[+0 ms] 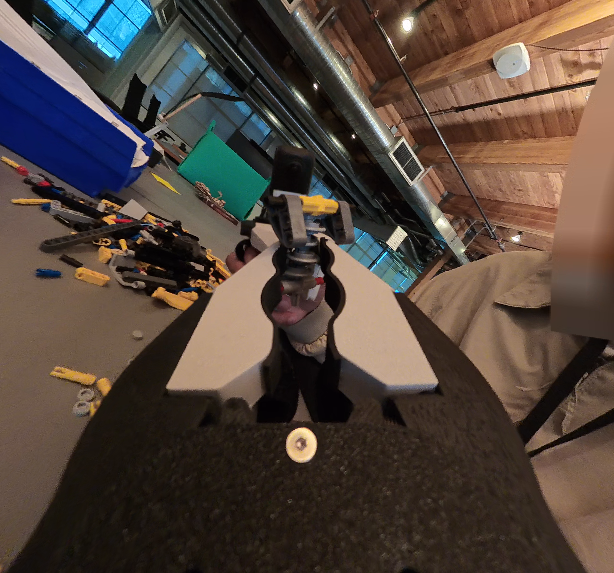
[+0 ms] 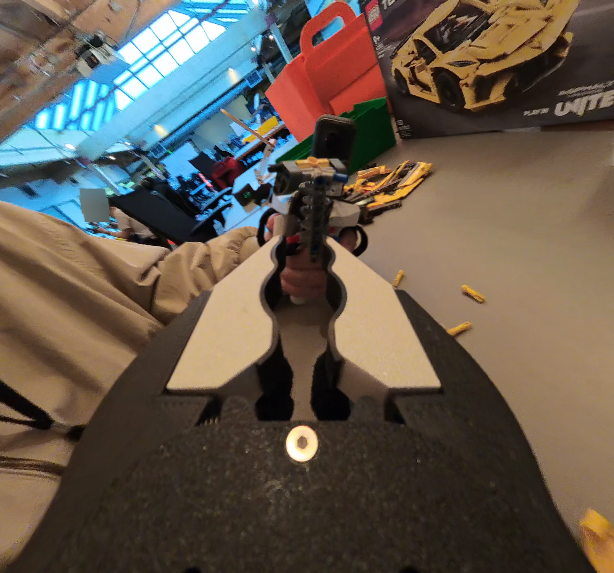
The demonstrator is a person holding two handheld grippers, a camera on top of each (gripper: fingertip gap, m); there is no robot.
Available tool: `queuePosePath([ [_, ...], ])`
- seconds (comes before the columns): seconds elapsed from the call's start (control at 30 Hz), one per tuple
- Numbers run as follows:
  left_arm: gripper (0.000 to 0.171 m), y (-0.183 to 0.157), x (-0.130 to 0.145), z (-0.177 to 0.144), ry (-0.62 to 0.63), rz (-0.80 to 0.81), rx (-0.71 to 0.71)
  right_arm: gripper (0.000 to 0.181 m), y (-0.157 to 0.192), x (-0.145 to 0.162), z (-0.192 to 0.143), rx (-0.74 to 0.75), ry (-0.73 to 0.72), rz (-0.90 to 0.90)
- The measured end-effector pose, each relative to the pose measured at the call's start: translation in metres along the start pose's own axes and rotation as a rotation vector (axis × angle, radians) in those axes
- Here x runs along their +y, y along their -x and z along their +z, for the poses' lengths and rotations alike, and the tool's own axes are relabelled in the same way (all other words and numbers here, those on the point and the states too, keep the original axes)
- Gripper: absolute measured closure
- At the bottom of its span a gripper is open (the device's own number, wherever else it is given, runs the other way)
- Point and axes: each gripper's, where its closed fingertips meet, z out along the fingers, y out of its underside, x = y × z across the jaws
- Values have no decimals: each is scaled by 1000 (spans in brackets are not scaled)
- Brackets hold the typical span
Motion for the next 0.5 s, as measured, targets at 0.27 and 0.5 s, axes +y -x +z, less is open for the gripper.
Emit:
queuePosePath([
  [0.27, 152, -4, 16, 9, 72, -18, 32, 163, -3, -6, -4, 33, -38, -44],
  [0.5, 153, 5, 12, 13, 49, 163, -100, 176, -3, -9, -6, 15, -50, 15],
])
